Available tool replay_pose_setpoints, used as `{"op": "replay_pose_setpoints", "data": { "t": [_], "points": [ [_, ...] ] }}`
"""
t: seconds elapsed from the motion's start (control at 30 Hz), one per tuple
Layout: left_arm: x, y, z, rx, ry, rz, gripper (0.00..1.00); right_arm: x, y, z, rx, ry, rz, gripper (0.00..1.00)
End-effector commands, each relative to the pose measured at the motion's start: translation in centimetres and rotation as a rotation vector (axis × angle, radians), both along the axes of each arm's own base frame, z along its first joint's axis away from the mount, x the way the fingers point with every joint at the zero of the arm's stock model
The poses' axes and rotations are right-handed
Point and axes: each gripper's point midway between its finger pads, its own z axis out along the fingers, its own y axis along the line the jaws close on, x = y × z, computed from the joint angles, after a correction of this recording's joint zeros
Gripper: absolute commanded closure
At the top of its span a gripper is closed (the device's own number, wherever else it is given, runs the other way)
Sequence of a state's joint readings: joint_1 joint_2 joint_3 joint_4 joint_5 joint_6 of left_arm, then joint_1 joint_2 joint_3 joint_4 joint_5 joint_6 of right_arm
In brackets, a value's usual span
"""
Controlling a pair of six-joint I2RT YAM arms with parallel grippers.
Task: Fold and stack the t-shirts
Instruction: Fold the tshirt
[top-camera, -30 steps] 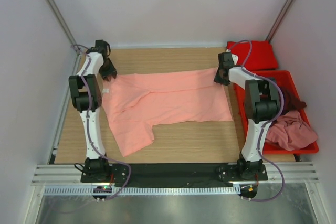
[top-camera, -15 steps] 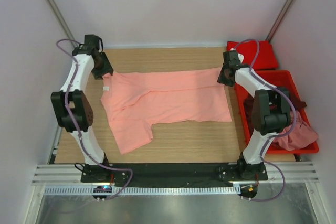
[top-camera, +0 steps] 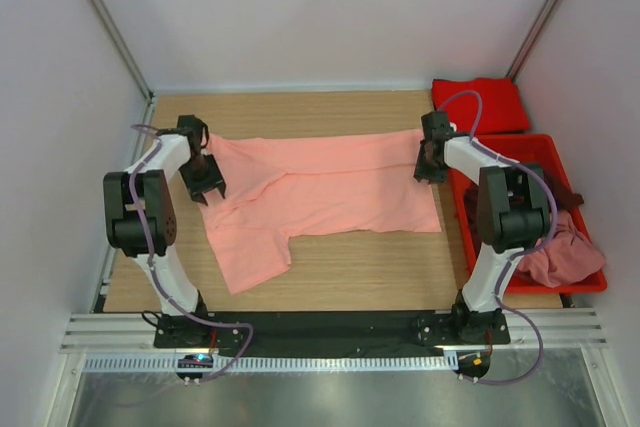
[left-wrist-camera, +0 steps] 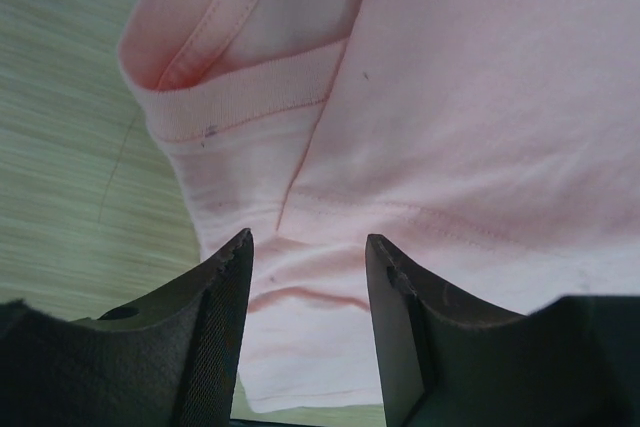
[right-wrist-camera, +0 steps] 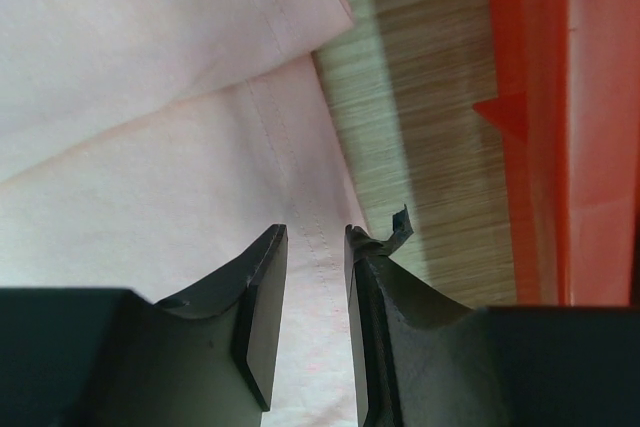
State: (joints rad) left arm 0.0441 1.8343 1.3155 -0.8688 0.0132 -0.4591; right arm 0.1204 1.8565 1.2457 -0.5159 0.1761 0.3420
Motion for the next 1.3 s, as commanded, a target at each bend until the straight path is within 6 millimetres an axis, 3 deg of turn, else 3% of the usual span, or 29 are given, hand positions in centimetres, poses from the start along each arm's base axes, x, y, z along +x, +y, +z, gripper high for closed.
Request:
{"op": "replay_pose_setpoints", "data": {
  "t": [0.0, 0.27, 0.37, 0.53, 0.83, 1.27],
  "points": [
    [2.7, 0.1, 0.4, 0.004, -0.069, -0.022, 0.50, 0.1, -0.1, -0.6, 0.008, -0.006, 0.008, 0.64],
    [3.0, 0.7, -1.5, 0.012, -0.017, -0.012, 0.57, -0.1, -0.9, -1.5, -0.008, 0.002, -0.013, 0.65],
    [2.9, 0.6, -2.0, 0.010, -0.004, -0.012, 0.67, -0.1, -1.2, -1.7, -0.013, 0.002, -0.018, 0.65],
    [3.1, 1.5, -1.8, 0.045, 0.017, -0.003, 1.00, -0.3, -1.6, -2.3, -0.018, 0.017, -0.027, 0.66],
    [3.8, 2.7, 0.6, 0.114, -0.028, 0.026, 1.00, -0.4, -2.6, -2.6, -0.045, 0.025, -0.052, 0.70],
    [3.8, 3.8, 2.0, 0.171, -0.022, 0.062, 1.00, -0.6, -3.1, -2.9, -0.068, 0.037, -0.062, 0.69]
  ]
}}
